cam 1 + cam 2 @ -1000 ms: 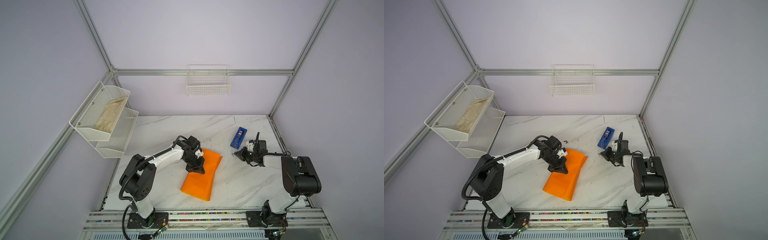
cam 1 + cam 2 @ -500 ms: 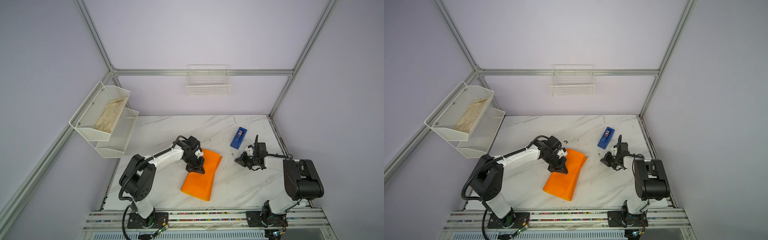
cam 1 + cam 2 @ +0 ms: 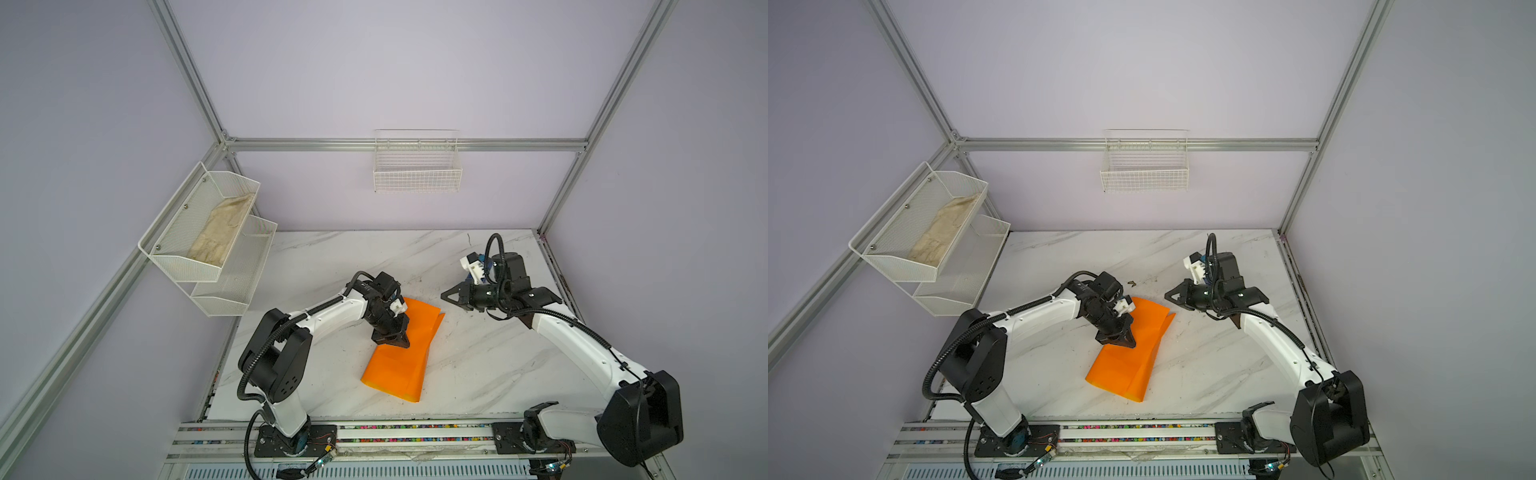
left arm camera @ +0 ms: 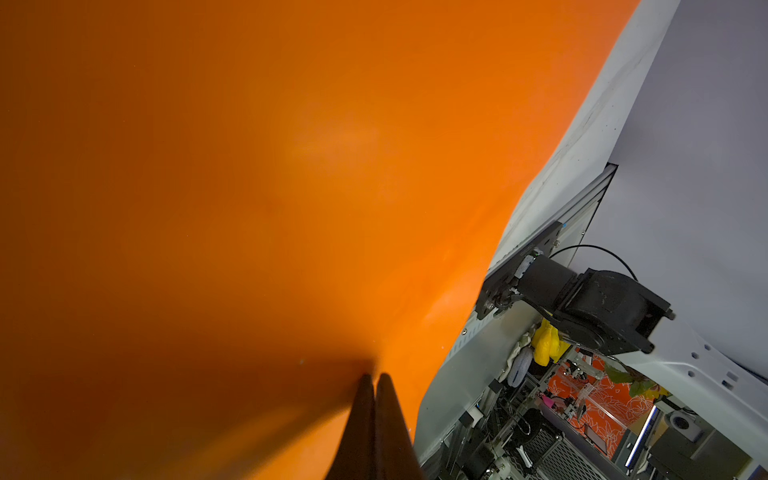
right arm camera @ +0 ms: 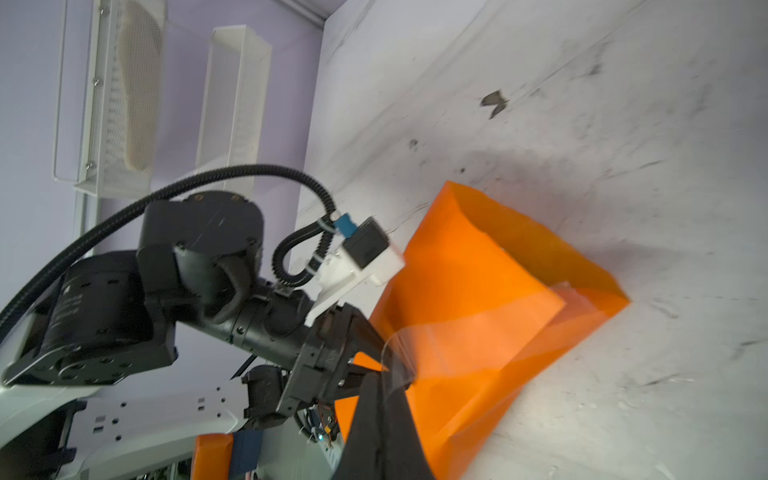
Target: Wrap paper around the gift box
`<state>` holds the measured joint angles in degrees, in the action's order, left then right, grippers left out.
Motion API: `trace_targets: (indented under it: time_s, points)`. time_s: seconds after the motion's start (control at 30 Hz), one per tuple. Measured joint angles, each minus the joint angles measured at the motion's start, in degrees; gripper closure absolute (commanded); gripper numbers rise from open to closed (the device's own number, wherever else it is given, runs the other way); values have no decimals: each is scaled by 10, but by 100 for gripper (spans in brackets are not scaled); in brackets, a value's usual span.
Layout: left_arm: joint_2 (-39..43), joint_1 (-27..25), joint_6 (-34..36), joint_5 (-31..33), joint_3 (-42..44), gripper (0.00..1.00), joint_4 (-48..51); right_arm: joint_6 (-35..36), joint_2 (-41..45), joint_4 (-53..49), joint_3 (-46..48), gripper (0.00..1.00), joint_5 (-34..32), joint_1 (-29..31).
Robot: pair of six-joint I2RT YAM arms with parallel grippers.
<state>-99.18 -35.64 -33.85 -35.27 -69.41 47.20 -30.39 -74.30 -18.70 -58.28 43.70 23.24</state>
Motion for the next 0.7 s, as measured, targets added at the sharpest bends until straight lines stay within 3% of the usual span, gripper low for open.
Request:
trace_targets:
  time_s: [0.3, 0.7]
  points:
    - [0, 0, 0, 0, 0, 99, 0, -44, -76, 25, 0, 100, 25, 116]
    - [0, 0, 0, 1, 0, 99, 0, -9, -111, -9, 44, 100, 52, 134]
